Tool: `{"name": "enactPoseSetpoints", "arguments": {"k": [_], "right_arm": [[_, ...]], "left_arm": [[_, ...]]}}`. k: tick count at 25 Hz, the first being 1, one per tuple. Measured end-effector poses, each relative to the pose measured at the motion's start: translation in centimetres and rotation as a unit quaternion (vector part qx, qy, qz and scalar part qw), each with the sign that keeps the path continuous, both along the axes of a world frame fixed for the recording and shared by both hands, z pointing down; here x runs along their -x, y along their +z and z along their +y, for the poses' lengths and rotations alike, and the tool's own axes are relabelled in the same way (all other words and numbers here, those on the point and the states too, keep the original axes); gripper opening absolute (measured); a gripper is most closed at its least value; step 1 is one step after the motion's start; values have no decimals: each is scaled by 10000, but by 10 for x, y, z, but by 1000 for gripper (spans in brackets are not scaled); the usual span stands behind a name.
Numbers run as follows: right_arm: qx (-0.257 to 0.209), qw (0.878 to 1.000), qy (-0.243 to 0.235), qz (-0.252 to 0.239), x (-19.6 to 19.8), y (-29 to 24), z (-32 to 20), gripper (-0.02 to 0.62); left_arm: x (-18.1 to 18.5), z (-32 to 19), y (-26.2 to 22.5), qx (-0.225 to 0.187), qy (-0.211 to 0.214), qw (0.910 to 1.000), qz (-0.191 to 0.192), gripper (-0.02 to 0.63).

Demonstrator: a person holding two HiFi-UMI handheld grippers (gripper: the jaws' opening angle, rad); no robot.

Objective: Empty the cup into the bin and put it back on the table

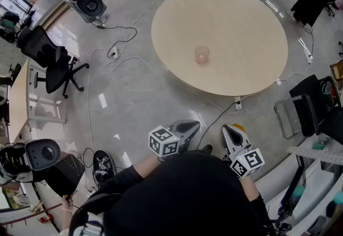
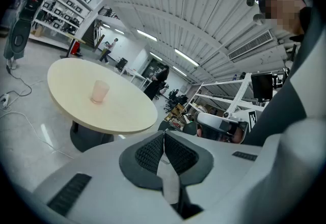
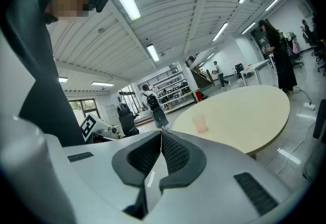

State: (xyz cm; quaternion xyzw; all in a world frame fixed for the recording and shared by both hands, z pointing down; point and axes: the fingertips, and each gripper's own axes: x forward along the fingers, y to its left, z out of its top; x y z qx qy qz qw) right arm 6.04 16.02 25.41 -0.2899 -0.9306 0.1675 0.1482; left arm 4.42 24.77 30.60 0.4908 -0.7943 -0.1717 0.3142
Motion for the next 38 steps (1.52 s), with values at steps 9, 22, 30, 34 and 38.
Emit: {"name": "enactPoseSetpoints", "arguments": {"k": [9,22,30,34,38], "right_arm": [[39,9999,-107,33,-4,5,6,15],[179,9996,-151,152,-25,21,-15,17],[336,9983,-363,307,-31,35,-13,15],[81,9996,-128,229,-20,29,-22,15],[-101,9993,299,189,0,30,-37,15]], "left_arm": [[-5,4,3,57,-44,10000,41,23],[-34,-10,16,332,-359,9987,148,23],[-40,-4,19,445,-628,9970,64,23],[-27,-4,15,391,-663,9970,25,24],[-2,-11,10,182,-506,9984,-148,24]]}}
